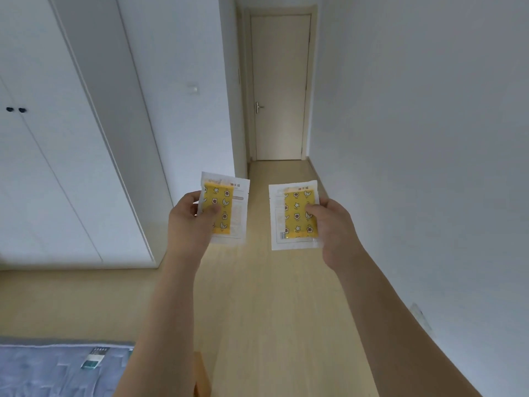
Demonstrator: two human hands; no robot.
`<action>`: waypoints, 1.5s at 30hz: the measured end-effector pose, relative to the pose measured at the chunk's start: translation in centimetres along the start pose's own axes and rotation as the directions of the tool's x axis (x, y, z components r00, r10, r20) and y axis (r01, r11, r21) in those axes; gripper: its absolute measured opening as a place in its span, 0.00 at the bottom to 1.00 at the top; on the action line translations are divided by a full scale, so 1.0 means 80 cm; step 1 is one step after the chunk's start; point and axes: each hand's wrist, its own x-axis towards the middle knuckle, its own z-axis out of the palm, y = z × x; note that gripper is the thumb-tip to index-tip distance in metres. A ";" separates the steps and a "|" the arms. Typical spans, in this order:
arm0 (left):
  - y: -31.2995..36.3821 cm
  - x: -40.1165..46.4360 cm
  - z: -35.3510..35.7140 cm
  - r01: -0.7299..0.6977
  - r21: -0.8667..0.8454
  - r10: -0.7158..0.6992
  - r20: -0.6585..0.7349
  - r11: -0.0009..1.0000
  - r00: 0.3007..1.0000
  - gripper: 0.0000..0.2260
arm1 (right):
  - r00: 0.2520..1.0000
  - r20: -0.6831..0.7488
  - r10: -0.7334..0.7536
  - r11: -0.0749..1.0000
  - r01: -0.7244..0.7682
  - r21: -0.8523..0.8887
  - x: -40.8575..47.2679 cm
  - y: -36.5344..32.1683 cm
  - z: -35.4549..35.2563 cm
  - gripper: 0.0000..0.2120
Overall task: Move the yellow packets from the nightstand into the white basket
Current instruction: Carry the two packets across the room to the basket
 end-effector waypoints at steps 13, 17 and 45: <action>-0.109 0.392 0.059 0.084 -0.048 -0.094 -0.237 0.995 0.967 0.08 | 0.982 0.170 0.084 0.996 -0.089 0.021 0.442 0.056 0.209 0.07; -0.129 0.488 0.014 0.109 -0.021 -0.109 -0.368 0.994 0.923 0.08 | 0.951 0.278 0.136 0.990 -0.138 -0.012 0.530 0.081 0.324 0.08; -0.294 0.949 -0.548 0.135 -0.072 -0.128 -0.877 0.988 0.463 0.06 | 0.469 0.853 0.230 0.973 -0.082 -0.217 0.687 0.276 1.209 0.08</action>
